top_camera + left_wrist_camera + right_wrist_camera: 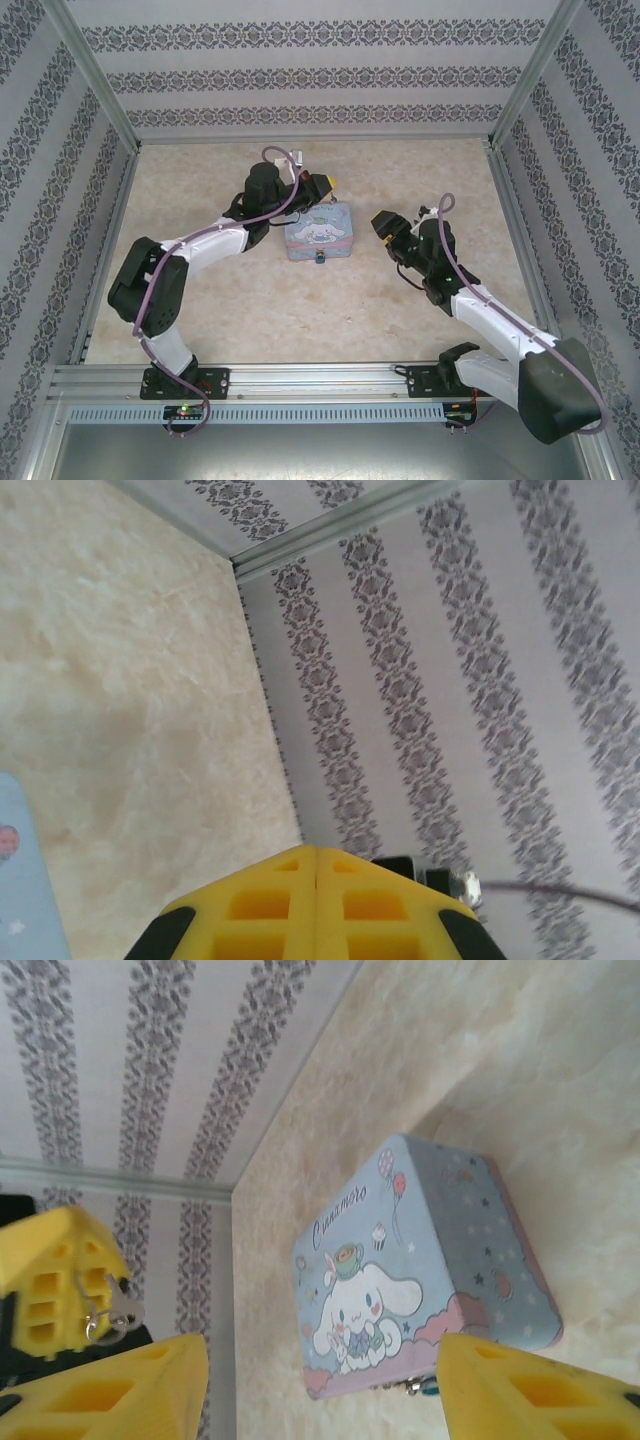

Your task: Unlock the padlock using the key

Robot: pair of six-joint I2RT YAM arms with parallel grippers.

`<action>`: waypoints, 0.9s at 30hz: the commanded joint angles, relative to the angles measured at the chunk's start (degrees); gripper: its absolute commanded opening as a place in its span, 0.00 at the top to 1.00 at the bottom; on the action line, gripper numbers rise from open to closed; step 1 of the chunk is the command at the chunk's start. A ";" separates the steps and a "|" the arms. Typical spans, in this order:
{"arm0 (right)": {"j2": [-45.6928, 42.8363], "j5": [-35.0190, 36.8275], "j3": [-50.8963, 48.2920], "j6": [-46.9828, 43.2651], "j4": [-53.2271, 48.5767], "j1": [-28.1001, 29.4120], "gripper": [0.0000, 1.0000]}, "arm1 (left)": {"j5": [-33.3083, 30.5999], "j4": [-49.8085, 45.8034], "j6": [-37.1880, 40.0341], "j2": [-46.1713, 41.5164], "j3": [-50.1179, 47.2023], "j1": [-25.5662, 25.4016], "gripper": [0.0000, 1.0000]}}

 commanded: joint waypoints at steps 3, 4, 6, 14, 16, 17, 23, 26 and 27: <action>2.56 -7.80 5.49 -2.56 5.46 0.60 0.42 | 0.12 -14.43 23.11 -7.71 4.01 -0.12 1.00; 2.81 -7.56 5.96 -2.36 5.97 0.80 0.42 | 0.38 -15.56 24.13 -8.38 4.34 -0.14 1.00; 3.56 -7.18 6.86 -1.64 7.47 1.56 0.43 | 0.43 -16.49 24.82 -9.41 4.69 -0.13 1.00; 7.88 -5.66 9.70 1.22 17.05 5.44 0.47 | -1.99 -11.37 20.55 -11.97 0.90 -0.08 1.00; 8.84 -5.20 9.89 1.21 19.91 6.26 0.48 | -2.88 -8.91 18.53 -12.28 -0.66 -0.17 1.00; 9.19 -5.04 9.85 1.34 21.24 6.53 0.49 | -3.38 -7.96 17.69 -12.39 -1.42 -0.10 1.00; 11.87 -4.95 9.79 2.01 28.47 7.96 0.55 | -5.33 -2.59 12.51 -12.50 -4.80 -0.12 1.00; 12.73 -4.69 10.35 1.70 29.50 8.69 0.57 | -6.64 1.05 9.06 -12.43 -6.44 -0.17 1.00; 12.90 -4.54 10.50 1.58 29.64 8.85 0.58 | -6.92 2.11 8.16 -12.36 -6.92 -0.10 1.00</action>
